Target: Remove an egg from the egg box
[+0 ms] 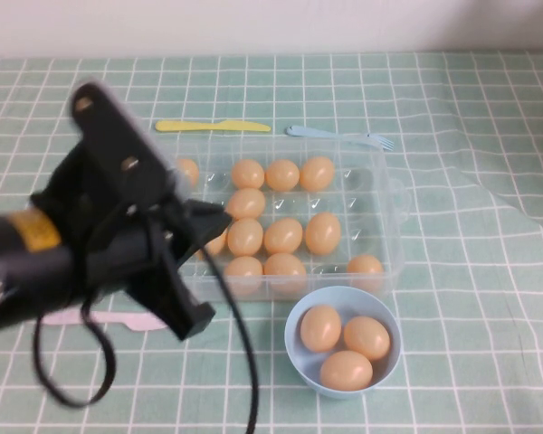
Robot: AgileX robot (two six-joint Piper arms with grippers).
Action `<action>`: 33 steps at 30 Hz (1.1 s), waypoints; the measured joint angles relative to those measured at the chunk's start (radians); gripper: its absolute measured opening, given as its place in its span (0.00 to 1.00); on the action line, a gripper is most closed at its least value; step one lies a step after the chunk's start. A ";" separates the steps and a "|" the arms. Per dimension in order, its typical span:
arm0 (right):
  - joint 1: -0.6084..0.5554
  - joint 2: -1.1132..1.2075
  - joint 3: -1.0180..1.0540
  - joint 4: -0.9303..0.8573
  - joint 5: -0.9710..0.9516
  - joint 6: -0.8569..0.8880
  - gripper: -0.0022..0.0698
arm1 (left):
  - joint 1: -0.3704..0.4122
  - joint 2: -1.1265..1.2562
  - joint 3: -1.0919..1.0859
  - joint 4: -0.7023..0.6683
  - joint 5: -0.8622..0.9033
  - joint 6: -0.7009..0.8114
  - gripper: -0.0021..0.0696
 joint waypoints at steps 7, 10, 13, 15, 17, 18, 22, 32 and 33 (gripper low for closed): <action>0.000 0.000 0.000 0.000 0.000 0.000 0.01 | 0.000 -0.140 0.187 -0.185 -0.125 -0.004 0.03; 0.000 0.000 0.000 0.000 0.000 0.000 0.01 | 0.000 -0.144 0.210 -0.199 -0.144 -0.004 0.03; 0.000 0.000 0.000 0.000 0.000 0.000 0.01 | 0.000 -0.145 0.213 -0.203 -0.148 0.026 0.03; 0.000 0.000 0.000 0.000 0.000 0.000 0.01 | 0.000 -0.146 0.213 -0.203 -0.160 0.049 0.03; 0.000 0.000 0.000 0.000 0.000 0.000 0.01 | 0.000 -0.148 0.213 -0.203 -0.178 0.066 0.03; 0.000 0.000 0.000 0.000 0.000 0.000 0.01 | 0.000 -0.148 0.213 -0.203 -0.184 0.073 0.03; 0.000 0.000 0.000 0.000 0.000 0.000 0.01 | 0.000 -0.173 0.220 -0.183 -0.193 0.082 0.03; 0.000 0.000 0.000 0.000 0.000 0.000 0.01 | 0.192 -0.510 0.511 0.088 -0.471 -0.225 0.03; 0.000 0.000 0.000 0.000 0.000 0.000 0.01 | 0.235 -0.556 0.547 0.098 -0.487 -0.251 0.03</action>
